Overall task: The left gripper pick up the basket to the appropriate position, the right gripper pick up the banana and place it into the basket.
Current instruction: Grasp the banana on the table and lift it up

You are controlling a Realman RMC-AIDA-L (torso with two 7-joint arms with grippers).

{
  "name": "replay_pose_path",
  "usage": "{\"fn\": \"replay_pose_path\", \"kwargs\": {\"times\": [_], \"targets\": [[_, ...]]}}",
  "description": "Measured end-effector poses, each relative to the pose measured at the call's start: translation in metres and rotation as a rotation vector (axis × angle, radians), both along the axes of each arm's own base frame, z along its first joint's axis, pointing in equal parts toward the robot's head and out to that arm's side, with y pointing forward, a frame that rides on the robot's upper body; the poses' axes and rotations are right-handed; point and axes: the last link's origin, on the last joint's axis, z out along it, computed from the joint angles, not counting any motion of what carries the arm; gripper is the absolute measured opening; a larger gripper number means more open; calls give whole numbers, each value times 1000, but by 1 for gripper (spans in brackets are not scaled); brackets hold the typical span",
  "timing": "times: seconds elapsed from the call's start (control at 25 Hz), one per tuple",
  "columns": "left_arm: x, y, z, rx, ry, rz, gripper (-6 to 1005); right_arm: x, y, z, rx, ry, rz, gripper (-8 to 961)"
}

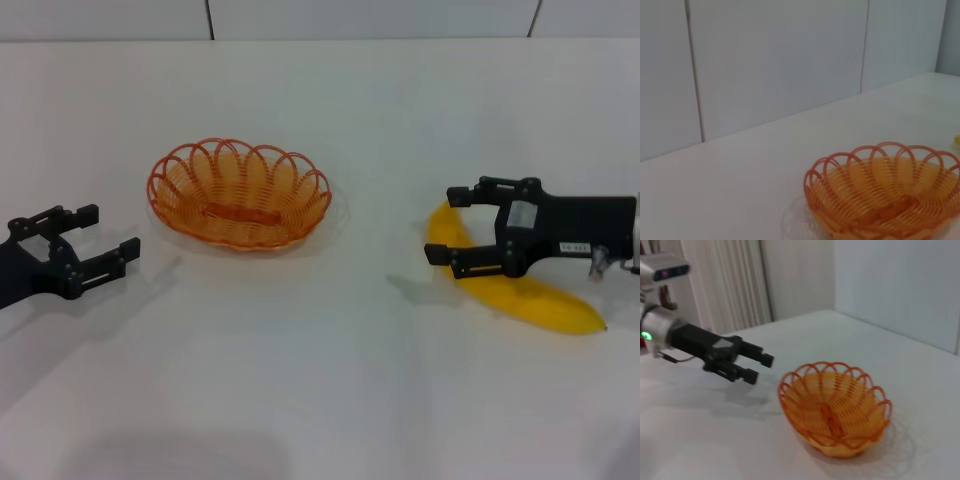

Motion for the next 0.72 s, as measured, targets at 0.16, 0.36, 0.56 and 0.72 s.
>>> {"fn": "replay_pose_path", "kwargs": {"times": [0.16,0.36,0.56,0.72], "targets": [[1,-1,-2,-10,-7,-4,759,-10,7,5,0,-87,-18,900],[1,-1,-1,-8,-8,-6,759,-23,6,4,-14,-199,-53,900],[0,-1,-1,-7,-8,-5,759,-31,4,3,-45,-287,-98,900],[0,-1,-1,-7,-8,-5,759,-32,5,3,-57,-375,-135,899]]}}
